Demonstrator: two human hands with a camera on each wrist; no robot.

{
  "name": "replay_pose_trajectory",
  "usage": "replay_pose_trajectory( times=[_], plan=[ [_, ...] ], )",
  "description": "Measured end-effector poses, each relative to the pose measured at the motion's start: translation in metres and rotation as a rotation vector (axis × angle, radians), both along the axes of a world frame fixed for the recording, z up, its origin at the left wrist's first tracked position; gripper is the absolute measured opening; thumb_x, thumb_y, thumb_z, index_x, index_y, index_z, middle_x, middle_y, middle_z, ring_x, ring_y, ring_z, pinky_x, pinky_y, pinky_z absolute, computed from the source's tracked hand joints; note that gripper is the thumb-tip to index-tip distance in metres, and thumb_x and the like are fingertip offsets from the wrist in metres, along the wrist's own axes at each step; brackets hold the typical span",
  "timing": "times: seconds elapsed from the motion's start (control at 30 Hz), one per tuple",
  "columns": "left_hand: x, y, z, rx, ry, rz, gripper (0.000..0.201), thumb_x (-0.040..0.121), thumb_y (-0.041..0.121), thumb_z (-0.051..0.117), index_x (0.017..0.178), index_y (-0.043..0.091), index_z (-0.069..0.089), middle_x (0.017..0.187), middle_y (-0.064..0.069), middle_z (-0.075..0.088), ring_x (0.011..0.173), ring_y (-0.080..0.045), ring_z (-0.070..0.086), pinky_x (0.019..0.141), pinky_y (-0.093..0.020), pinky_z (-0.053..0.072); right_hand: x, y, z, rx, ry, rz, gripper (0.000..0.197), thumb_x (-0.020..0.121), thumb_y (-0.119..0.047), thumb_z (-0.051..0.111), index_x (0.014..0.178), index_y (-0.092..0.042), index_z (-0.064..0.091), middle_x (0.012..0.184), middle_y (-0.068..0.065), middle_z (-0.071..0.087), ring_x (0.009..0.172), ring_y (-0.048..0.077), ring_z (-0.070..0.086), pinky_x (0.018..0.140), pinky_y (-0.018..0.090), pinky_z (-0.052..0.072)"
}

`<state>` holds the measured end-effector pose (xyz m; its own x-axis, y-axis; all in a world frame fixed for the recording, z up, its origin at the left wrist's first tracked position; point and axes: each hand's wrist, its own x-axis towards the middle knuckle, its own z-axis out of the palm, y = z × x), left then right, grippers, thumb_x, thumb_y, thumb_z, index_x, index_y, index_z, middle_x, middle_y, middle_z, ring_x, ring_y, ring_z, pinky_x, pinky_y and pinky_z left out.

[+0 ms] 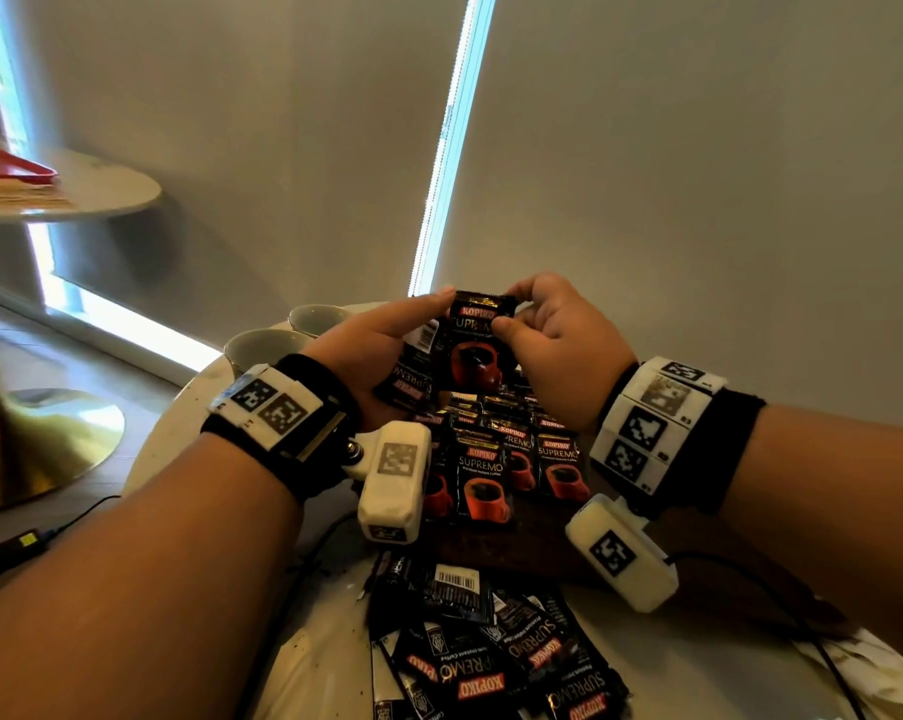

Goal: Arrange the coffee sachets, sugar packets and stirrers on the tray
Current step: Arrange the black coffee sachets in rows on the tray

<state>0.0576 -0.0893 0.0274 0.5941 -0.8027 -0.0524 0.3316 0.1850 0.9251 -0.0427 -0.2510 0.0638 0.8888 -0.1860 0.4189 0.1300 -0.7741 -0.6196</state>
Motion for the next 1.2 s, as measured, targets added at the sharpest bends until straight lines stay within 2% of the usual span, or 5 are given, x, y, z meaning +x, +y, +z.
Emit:
replay_pose_trajectory(
  times=[0.13, 0.27, 0.37, 0.63, 1.2],
  plan=[
    [-0.002, 0.001, 0.0, 0.012, -0.018, 0.02, 0.047, 0.093, 0.023, 0.062, 0.137, 0.007, 0.056, 0.115, -0.021, 0.071, 0.097, -0.035, 0.072, 0.073, -0.042, 0.06, -0.002, 0.002, -0.002, -0.004, 0.07, -0.015, 0.026, 0.097, -0.026, 0.063, 0.117, -0.021, 0.047, 0.08, -0.003, 0.066, 0.063, 0.011, 0.063, 0.058, 0.032, 0.052],
    [0.002, 0.002, -0.002, 0.029, -0.015, 0.066, 0.039, 0.096, 0.015, 0.06, 0.135, 0.009, 0.059, 0.118, -0.021, 0.071, 0.101, -0.035, 0.072, 0.077, -0.044, 0.058, -0.012, 0.002, 0.006, -0.343, 0.111, 0.03, 0.063, 0.072, -0.052, 0.079, 0.119, -0.03, 0.042, 0.117, -0.012, 0.043, 0.103, 0.009, 0.049, 0.084, 0.025, 0.048],
    [0.002, 0.002, -0.003, 0.043, -0.021, 0.022, 0.038, 0.097, 0.015, 0.059, 0.134, 0.006, 0.058, 0.117, -0.022, 0.071, 0.096, -0.036, 0.073, 0.071, -0.042, 0.059, -0.013, 0.004, 0.01, -0.614, 0.205, 0.129, 0.05, 0.071, -0.048, 0.081, 0.109, -0.026, 0.056, 0.127, -0.01, 0.041, 0.116, 0.01, 0.042, 0.098, 0.028, 0.046],
    [0.011, 0.007, 0.003, -0.183, 0.202, 0.169, 0.022, 0.098, 0.033, 0.049, 0.092, 0.014, 0.059, 0.081, -0.005, 0.058, 0.06, -0.016, 0.058, 0.054, -0.025, 0.049, -0.012, 0.004, 0.004, -0.594, 0.312, 0.103, 0.048, 0.071, -0.043, 0.082, 0.107, -0.026, 0.056, 0.116, -0.007, 0.047, 0.108, 0.012, 0.044, 0.097, 0.035, 0.048],
    [0.01, 0.011, 0.007, -0.438, 0.332, 0.157, 0.034, 0.096, 0.031, 0.04, 0.096, 0.007, 0.065, 0.085, -0.01, 0.062, 0.066, -0.018, 0.059, 0.057, -0.026, 0.053, -0.004, 0.035, -0.022, -0.855, 0.701, 0.247, 0.076, 0.069, -0.054, 0.083, 0.133, -0.029, 0.051, 0.127, -0.009, 0.038, 0.114, 0.016, 0.047, 0.091, 0.04, 0.056]
  ],
)
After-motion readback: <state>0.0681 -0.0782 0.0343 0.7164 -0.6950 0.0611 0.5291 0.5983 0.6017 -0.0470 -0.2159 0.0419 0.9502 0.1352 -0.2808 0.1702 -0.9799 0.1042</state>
